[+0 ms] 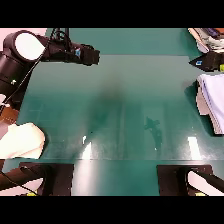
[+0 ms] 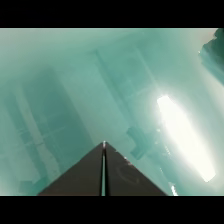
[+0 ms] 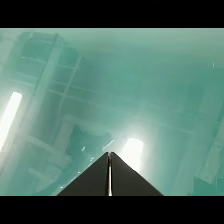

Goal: Fold the shirts.

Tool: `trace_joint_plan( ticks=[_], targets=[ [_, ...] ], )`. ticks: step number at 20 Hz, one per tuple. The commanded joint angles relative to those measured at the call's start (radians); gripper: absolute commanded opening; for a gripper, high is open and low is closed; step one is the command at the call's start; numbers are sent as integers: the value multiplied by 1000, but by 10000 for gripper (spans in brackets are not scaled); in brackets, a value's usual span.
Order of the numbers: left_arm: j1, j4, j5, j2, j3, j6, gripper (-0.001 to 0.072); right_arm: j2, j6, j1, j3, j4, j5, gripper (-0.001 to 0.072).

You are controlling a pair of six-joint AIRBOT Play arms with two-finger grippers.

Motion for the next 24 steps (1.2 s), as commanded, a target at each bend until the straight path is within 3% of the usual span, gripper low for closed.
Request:
trace_joint_plan(
  ticks=[1, 15, 17, 19, 24],
  targets=[
    [0, 0, 1, 0, 0, 0, 24, -1, 0, 2, 1, 1, 0, 12],
    [13, 8, 14, 5, 1, 0, 24, -1, 0, 1, 1, 1, 45, 12],
    [75, 40, -180, 44, 3, 1, 23, 0, 0, 1, 1, 2, 47, 12],
    [151, 172, -380, 120, -27, 1, 24, 0, 0, 1, 1, 2, 48, 12],
    [331, 443, -517, 458, -362, -8, 24, -1, 0, 1, 1, 1, 47, 12]
  ],
)
